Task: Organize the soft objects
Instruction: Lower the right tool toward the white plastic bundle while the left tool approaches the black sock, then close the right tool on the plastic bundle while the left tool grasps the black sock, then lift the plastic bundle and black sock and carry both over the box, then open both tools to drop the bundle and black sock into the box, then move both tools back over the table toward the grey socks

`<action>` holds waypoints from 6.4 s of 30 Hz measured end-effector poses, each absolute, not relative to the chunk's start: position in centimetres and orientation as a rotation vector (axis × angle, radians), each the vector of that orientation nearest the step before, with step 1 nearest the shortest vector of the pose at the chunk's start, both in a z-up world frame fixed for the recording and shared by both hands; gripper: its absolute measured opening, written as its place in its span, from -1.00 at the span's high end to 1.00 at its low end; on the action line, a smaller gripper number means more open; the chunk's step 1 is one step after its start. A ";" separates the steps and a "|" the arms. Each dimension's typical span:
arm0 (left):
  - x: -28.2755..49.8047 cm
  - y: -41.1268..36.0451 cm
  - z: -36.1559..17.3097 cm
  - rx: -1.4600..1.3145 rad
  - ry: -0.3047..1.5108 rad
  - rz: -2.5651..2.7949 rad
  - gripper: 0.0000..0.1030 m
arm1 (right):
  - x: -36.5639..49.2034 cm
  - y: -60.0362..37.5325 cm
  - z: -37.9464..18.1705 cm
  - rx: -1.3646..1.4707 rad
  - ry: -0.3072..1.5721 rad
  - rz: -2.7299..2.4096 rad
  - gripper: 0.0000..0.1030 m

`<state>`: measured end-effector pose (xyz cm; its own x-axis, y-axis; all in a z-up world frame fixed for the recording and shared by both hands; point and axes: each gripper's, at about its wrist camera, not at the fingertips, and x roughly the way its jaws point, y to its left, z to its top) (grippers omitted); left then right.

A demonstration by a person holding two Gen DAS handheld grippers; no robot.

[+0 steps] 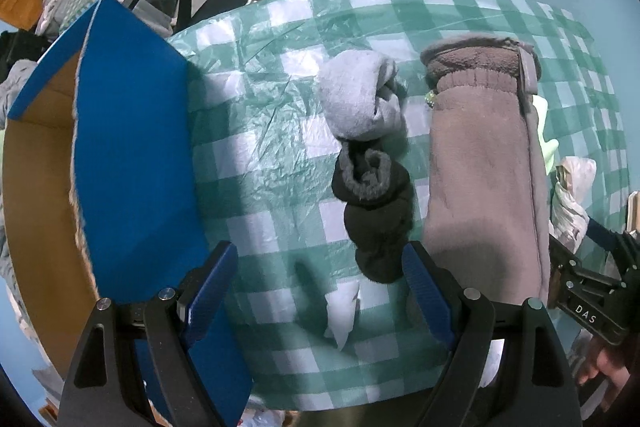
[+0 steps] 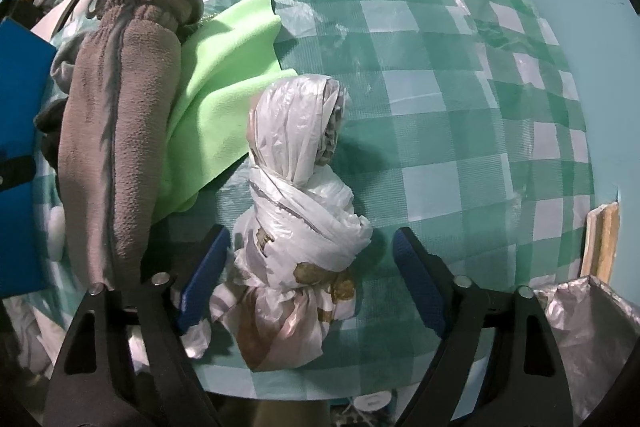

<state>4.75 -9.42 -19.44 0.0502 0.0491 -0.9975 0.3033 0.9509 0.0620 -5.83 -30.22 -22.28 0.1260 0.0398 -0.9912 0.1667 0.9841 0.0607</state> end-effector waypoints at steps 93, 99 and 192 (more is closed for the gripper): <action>2.0 -3.7 -7.9 0.083 1.303 -0.202 0.27 | -1.8 -20.4 -5.8 -0.038 1.218 0.199 0.23; 1.6 -1.6 -7.3 0.062 1.290 -0.161 0.27 | -1.1 -17.8 -5.3 -0.061 1.203 0.260 0.23; 1.5 9.5 -8.4 0.083 1.328 0.013 -0.29 | 3.9 -5.4 -6.5 -0.069 1.283 0.410 -0.43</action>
<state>1.53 9.49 -8.38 0.2408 0.0572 -0.9689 0.0381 0.9969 0.0684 3.88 -5.38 -6.51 0.2227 0.2588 -0.9399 -0.3345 0.9259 0.1757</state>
